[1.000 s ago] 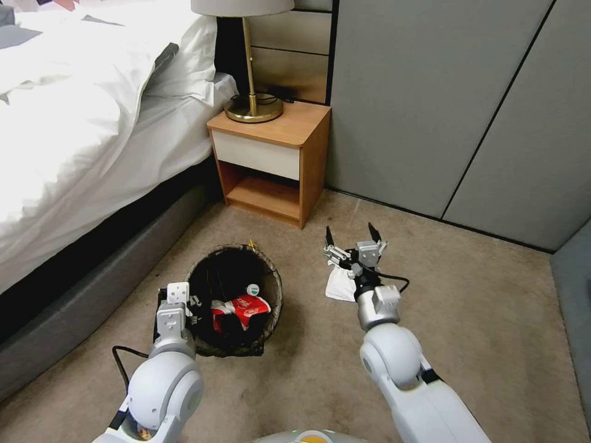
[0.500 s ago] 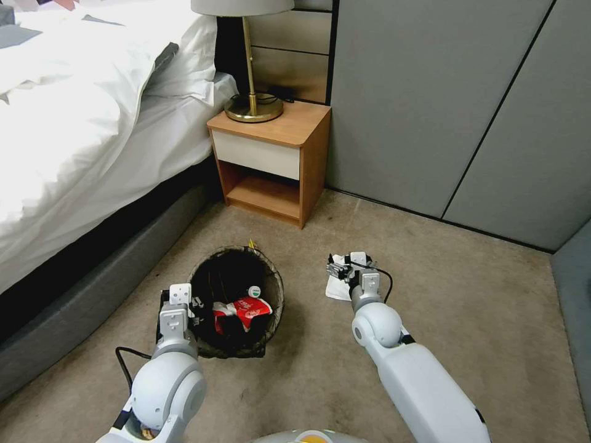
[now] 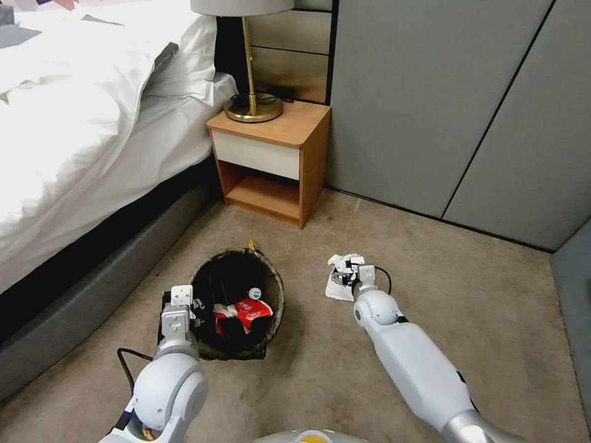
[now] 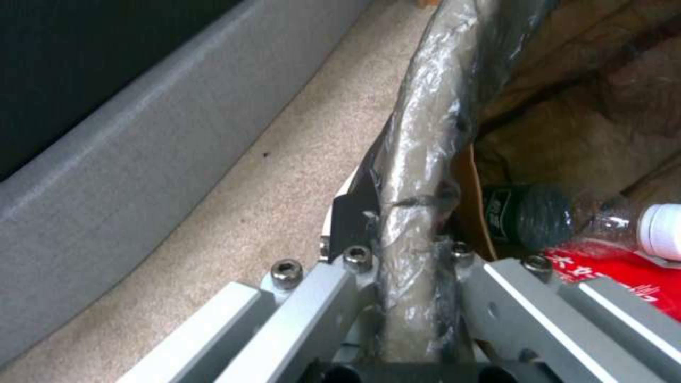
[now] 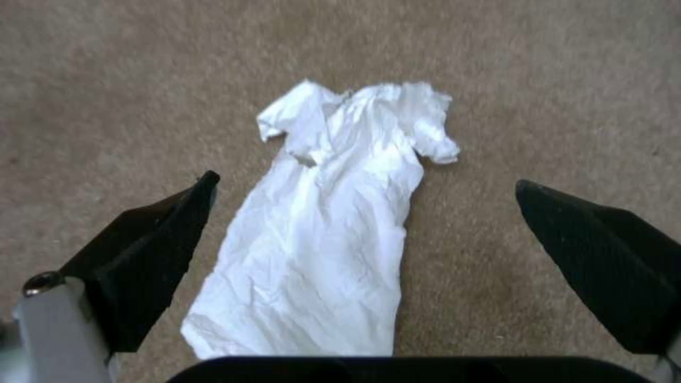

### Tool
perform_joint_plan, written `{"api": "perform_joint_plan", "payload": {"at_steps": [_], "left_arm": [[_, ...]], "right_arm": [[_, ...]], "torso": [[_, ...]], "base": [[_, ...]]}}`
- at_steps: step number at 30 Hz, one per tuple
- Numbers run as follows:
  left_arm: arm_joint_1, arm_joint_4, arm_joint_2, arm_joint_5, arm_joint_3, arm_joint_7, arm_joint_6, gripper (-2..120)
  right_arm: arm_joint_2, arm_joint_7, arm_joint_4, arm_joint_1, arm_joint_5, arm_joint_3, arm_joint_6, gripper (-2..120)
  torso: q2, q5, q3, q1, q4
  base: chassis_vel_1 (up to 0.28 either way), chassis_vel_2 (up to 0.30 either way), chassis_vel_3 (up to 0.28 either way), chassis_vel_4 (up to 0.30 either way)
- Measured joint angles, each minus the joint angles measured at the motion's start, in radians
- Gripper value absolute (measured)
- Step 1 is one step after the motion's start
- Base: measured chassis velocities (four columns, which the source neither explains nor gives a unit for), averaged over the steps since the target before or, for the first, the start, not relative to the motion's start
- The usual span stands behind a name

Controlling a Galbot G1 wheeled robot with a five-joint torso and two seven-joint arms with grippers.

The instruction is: Pick up the trash bin, then pick up the garbage from the floor and place it into the trash bin.

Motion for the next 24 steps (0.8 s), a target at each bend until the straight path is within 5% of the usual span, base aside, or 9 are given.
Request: {"api": "perform_joint_plan", "payload": {"at_steps": [24], "left_arm": [[0.019, -0.012, -0.007, 0.013, -0.006, -0.001, 0.000, 0]], "right_arm": [[0.093, -0.051, -0.236, 0.071, -0.095, 0.023, 0.031, 100]], "torso": [[0.000, 0.0001, 0.000, 0.000, 0.0000]], "base": [[0.000, 0.000, 0.000, 0.000]]}}
